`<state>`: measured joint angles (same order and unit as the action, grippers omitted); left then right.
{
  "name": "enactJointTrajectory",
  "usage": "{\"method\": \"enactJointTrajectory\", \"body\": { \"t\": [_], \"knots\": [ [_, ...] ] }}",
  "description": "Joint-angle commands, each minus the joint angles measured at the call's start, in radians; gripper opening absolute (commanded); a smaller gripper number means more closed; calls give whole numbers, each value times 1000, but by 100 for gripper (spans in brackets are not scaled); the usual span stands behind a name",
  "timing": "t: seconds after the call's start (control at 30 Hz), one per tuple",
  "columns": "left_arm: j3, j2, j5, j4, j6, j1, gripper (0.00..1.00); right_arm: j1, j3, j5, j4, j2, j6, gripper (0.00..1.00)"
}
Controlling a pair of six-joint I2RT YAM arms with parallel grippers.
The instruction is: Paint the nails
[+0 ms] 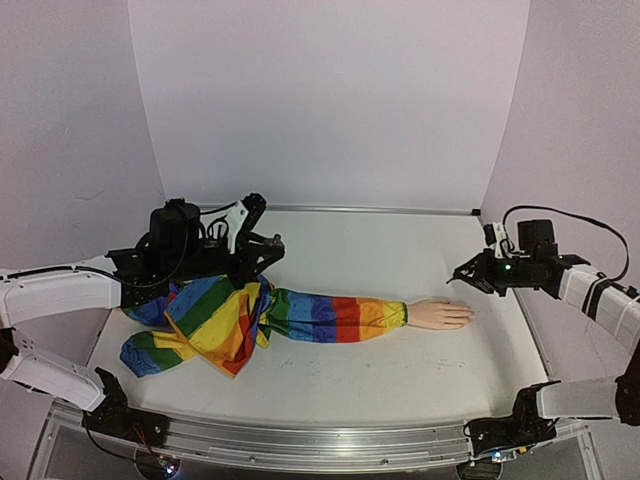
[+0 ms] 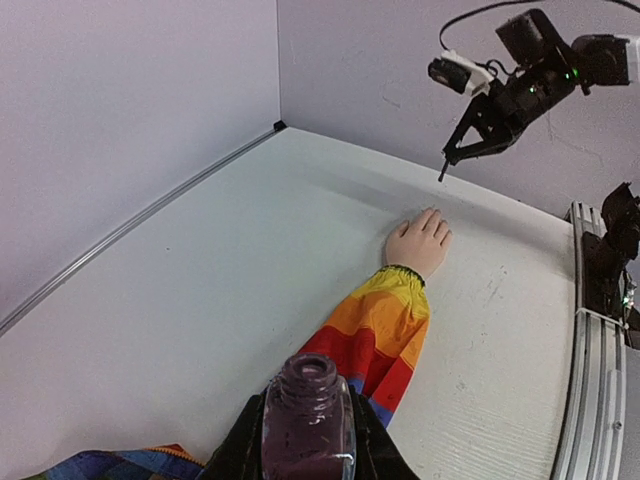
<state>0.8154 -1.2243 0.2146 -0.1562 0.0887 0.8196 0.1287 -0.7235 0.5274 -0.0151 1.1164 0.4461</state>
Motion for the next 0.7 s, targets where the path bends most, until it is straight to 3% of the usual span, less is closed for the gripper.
{"method": "enactJointTrajectory", "body": {
  "t": [0.0,0.27,0.67],
  "knots": [
    [92,49,-23,-46,-33,2,0,-119,93,6,2,-72,33,0],
    [143,-4,-45,-46,-161,1,0,-251,135,-107,39,-37,44,0],
    [237,-134,23,-45,-143,2,0,-272,192,-218,-28,43,23,0]
  ]
}}
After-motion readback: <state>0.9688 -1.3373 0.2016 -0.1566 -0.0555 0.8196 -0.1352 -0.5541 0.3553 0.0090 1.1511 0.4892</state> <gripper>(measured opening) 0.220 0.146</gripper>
